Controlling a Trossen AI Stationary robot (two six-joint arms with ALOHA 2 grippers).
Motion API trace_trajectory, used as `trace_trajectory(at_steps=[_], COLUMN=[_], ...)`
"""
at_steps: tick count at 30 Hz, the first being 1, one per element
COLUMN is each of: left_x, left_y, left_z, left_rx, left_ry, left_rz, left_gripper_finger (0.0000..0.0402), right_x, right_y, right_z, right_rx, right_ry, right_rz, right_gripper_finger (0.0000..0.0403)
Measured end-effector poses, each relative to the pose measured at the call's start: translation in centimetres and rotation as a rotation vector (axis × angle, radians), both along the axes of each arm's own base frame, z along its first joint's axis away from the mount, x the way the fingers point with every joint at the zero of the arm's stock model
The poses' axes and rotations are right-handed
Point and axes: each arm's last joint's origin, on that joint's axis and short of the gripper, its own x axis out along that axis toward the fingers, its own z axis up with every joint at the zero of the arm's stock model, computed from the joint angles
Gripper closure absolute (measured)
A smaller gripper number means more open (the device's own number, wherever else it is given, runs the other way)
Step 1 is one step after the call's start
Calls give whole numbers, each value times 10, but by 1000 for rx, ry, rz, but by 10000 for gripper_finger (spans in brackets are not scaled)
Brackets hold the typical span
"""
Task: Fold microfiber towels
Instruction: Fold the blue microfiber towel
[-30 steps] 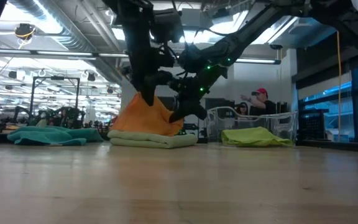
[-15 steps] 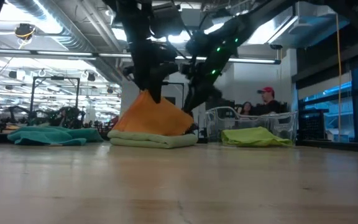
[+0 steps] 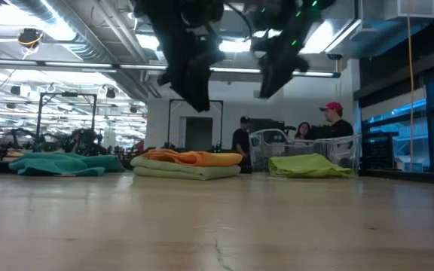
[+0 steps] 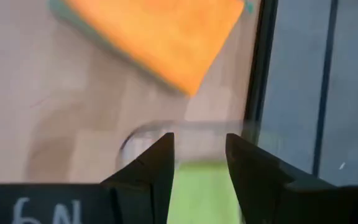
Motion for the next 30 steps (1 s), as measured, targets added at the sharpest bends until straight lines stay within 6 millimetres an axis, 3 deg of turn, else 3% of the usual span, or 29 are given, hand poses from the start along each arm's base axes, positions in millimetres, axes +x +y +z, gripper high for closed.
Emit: trace_trajectory(at_steps=[5, 10, 15, 18, 24, 30], left_x=[-14, -47, -76, -87, -112, -136], left_y=[-13, -30, -39, -39, -40, -43], left_z=[23, 51, 56, 39, -25, -74], left_rx=[21, 37, 64, 39, 10, -18], left_ry=[-23, 29, 185, 299, 544, 619], left_rz=[-23, -52, -26, 29, 31, 69], left_gripper_finger=[304, 304, 304, 304, 304, 302], right_x=[-34, -69, -101, -117, -147, -180], right_y=[19, 40, 61, 73, 98, 123], right_z=[33, 64, 86, 92, 92, 84], right_rx=[76, 181, 334, 425, 482, 552], right_ry=[-29, -112, -190, -228, -266, -279], right_rz=[-102, -170, -197, -189, -181, -220], right_gripper_finger=[256, 256, 256, 256, 256, 256])
